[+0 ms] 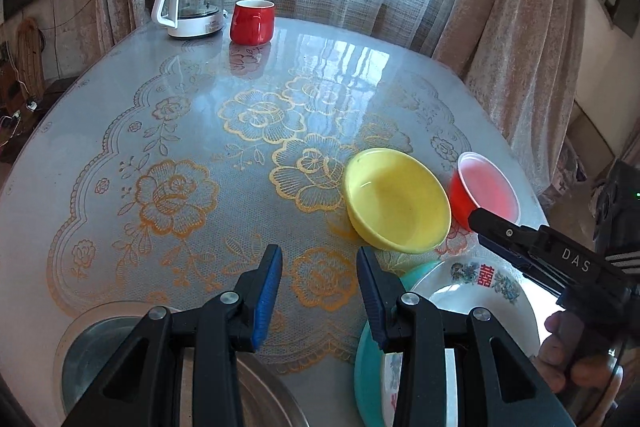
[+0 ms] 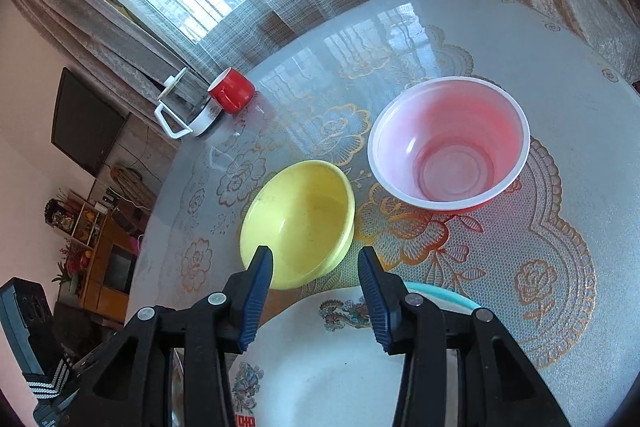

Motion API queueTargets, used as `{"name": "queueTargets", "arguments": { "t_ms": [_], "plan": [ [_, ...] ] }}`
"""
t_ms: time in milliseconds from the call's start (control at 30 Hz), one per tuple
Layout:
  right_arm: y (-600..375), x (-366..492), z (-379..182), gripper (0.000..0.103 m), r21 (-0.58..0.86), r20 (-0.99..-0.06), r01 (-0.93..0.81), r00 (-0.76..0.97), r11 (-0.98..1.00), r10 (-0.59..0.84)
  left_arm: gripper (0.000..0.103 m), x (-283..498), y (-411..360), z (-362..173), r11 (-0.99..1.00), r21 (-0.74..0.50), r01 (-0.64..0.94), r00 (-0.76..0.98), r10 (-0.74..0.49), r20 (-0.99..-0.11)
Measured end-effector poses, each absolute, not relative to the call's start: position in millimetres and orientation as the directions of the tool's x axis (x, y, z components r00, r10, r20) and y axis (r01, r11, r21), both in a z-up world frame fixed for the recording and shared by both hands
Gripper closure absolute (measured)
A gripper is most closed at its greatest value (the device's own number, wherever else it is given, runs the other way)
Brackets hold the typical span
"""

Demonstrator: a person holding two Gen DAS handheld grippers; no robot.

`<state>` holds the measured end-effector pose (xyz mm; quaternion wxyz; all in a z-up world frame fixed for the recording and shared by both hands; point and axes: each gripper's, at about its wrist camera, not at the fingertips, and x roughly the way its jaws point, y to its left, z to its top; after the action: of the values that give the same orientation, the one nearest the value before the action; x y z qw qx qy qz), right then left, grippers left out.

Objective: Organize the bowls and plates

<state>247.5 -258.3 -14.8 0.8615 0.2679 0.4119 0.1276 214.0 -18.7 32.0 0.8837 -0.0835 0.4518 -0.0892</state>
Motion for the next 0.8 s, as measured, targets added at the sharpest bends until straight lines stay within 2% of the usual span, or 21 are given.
{"name": "queueTargets", "arguments": {
  "t_ms": [533,600,667,800],
  "plan": [
    [-254.7,277.8,-35.2,0.073,0.542,-0.694,0.035,0.581,0.84,0.424,0.064,277.0,-49.8,-0.4,0.966,-0.251,0.069,0.492,-0.252,-0.833],
    [-252.9,279.1,-38.1,0.077,0.54,-0.7,0.033,0.573,0.841,0.427,0.067,279.8,-53.3,-5.1,0.962,-0.262,0.084,0.474,-0.269,-0.838],
    [-251.0,280.0,-40.4,0.083,0.539,-0.701,0.023,0.566,0.842,0.433,0.075,279.1,-59.0,-6.5,0.956,-0.267,0.118,0.472,-0.29,-0.832],
    [-252.6,275.9,-39.3,0.085,0.534,-0.696,0.017,0.576,0.846,0.428,0.079,270.9,-60.2,-0.7,0.958,-0.248,0.143,0.508,-0.286,-0.813]
  ]
}}
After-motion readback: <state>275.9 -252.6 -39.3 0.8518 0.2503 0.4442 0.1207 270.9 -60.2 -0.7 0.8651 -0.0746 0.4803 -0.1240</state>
